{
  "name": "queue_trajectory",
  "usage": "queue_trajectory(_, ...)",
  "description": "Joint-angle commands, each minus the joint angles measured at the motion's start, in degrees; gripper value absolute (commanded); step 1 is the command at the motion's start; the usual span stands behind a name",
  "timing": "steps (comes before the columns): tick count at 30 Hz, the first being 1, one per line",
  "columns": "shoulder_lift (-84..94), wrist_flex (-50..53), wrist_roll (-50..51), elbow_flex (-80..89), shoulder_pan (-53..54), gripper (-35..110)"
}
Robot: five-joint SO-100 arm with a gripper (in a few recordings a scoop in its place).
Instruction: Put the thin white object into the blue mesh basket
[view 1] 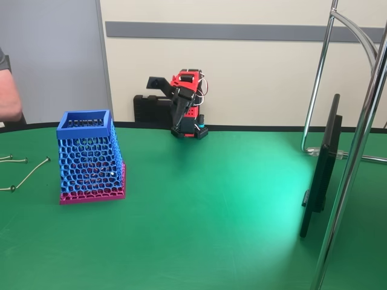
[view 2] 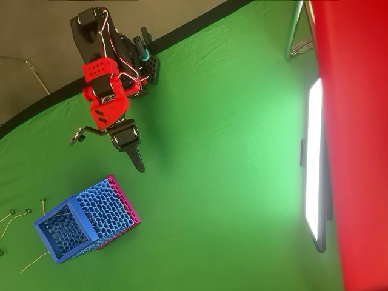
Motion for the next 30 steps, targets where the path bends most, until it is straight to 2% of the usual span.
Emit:
queue_trajectory(1,6.15,1.49,4.92,4.48,-0.62,0)
queue_trajectory(3,10.20,2.29,7.47,8.00,-0.97,0)
queue_trajectory(7,15.82,10.46,12.13,8.44,-2.29,0)
queue_trajectory(19,15.82,21.27,18.81,8.44,-2.81,1)
queue_trajectory(30,15.82,21.71,21.88,8.44,-3.60,1)
